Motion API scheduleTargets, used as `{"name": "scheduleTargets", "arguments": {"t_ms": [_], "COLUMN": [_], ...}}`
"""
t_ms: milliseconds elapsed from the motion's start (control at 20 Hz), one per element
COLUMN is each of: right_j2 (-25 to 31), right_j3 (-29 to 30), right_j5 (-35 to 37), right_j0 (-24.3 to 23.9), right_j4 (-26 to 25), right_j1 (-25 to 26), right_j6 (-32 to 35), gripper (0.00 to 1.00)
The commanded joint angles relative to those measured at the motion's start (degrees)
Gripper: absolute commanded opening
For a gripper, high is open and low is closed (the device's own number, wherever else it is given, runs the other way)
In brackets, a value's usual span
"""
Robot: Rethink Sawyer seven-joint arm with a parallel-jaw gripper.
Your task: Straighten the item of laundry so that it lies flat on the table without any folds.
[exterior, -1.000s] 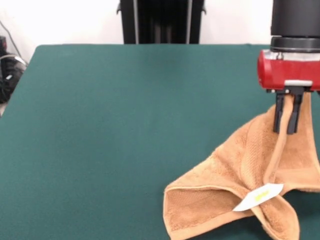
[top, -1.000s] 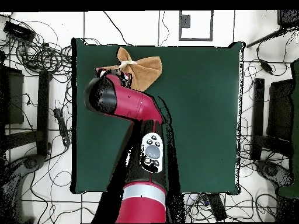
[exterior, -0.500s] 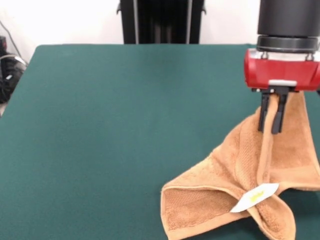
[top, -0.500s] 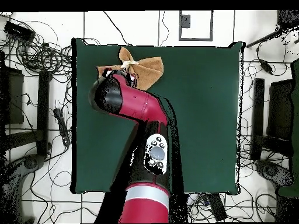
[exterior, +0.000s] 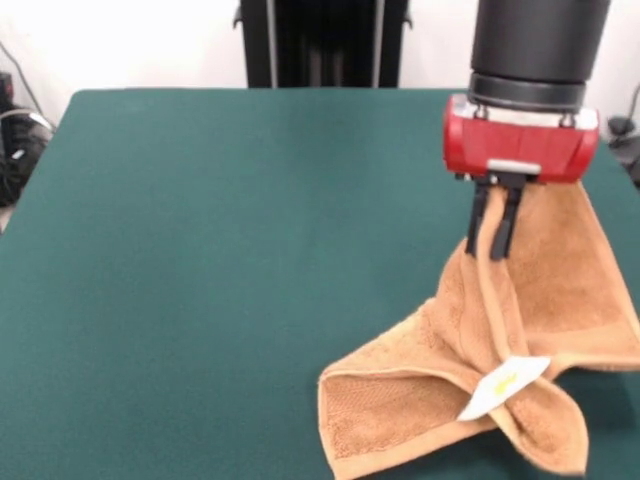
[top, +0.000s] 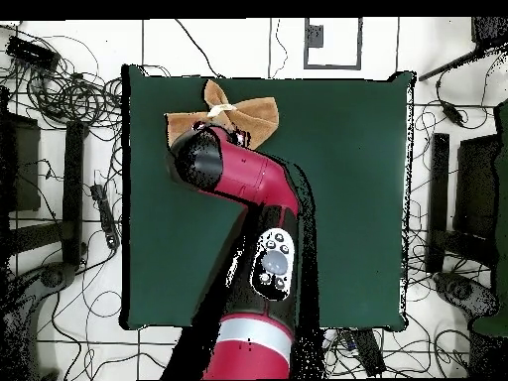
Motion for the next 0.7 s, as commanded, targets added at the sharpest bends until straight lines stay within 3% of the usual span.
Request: {"name": "scheduleTargets", "arguments": {"t_ms": [50, 700], "right_j2": [-6.36, -8.58], "right_j3": [0.43, -0.20], "right_j5": [21.27, 24.28], "right_j0": [5.61, 7.35], "right_j4": [-1.14, -0.32], "right_j1": [-6.25, -6.82], "right_j6": [17.59, 19.30], "gripper": [0.00, 0.00]}}
